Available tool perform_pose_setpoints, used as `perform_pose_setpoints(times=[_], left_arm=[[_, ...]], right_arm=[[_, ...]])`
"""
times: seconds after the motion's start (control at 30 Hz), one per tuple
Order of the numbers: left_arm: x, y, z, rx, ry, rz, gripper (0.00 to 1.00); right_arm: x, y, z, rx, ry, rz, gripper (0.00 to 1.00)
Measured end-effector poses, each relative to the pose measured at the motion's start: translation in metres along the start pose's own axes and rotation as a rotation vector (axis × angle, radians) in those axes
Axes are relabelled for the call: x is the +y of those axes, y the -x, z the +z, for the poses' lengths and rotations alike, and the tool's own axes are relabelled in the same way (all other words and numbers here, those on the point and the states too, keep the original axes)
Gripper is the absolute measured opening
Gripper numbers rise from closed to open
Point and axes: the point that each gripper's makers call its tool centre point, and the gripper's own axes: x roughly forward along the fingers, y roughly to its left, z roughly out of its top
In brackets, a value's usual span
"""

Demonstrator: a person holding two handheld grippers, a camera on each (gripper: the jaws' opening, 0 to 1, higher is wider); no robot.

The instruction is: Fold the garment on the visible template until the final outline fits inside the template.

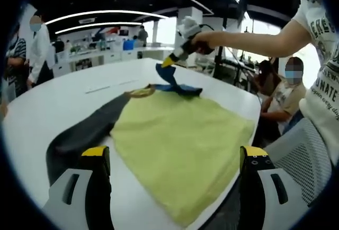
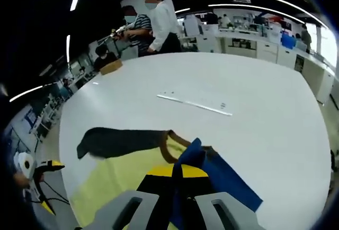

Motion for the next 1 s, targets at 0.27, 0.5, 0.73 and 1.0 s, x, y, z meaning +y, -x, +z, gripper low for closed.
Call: perform_pose_setpoints(times=[0.27,0.5,0.73,1.0], left_arm=[[0.002,0.002,-0.002,0.0,0.006,0.008,0.99],[0.005,0.004,-0.005,0.004,0.012,0.018,0.99],[0.007,0.005,-0.007,0.005,0.019,0.025,0.99],[0.011,0.006,-0.008,-0.002,0.028,0.035,0.99]], right_arm=[[0.024,-0.011,-0.005,0.04,0.073,0.037,0.0],[0.056,-0.018,-0.013,0.061,0.135,0.105,0.0],[0.08,-0.027,-0.027,0.095,0.198,0.156,0.0],[0.103,-0.036,-0.056,0.15,0.252,0.186,0.0]])
